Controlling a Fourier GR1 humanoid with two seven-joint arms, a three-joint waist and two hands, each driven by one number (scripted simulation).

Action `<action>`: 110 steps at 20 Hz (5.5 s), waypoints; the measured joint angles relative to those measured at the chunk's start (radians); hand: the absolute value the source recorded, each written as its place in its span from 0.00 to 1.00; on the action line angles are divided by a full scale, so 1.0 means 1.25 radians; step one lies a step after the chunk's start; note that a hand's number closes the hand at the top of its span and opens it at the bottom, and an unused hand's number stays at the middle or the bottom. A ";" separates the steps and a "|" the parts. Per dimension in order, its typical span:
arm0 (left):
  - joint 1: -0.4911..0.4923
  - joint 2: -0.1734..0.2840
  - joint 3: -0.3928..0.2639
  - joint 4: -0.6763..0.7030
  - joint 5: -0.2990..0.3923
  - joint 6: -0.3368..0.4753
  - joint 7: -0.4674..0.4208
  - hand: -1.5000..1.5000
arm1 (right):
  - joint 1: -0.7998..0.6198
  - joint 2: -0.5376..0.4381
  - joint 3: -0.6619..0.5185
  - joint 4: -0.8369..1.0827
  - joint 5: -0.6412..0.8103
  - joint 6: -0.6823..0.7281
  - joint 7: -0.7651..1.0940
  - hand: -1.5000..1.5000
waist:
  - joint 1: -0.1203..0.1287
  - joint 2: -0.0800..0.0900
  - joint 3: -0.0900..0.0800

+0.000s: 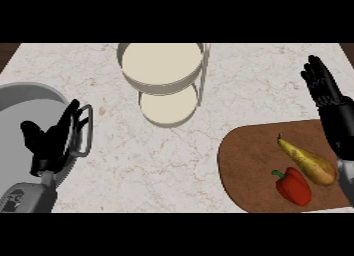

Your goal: Pick the pear from the cutting board and place it in the tiered basket

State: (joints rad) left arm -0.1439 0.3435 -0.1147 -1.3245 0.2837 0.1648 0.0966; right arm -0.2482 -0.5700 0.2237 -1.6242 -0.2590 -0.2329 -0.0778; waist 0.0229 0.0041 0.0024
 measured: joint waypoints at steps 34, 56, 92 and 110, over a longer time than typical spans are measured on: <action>0.053 -0.047 -0.061 -0.060 -0.089 -0.117 -0.167 0.50 | -0.008 -0.469 0.186 -0.341 0.472 0.411 0.238 0.00 | -0.047 -0.017 -0.002; 0.006 -0.097 -0.027 -0.020 -0.137 -0.149 -0.164 0.50 | 0.137 -0.295 0.213 -0.392 0.772 0.491 0.486 0.00 | -0.017 -0.007 0.004; 0.017 -0.152 0.038 -0.054 -0.198 -0.214 -0.142 0.50 | 0.139 -0.019 0.046 -0.006 1.008 0.368 0.053 1.00 | -0.020 -0.010 -0.001; 0.051 -0.156 0.065 -0.083 -0.206 -0.216 -0.128 0.50 | 0.307 0.264 -0.096 -0.192 1.063 0.334 0.508 1.00 | -0.051 -0.016 -0.002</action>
State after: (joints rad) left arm -0.0802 0.1490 -0.0329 -1.4281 0.0258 -0.1057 -0.0636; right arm 0.1351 -0.2395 0.1039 -1.8648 1.0694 0.1848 0.5578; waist -0.0410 -0.0155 0.0003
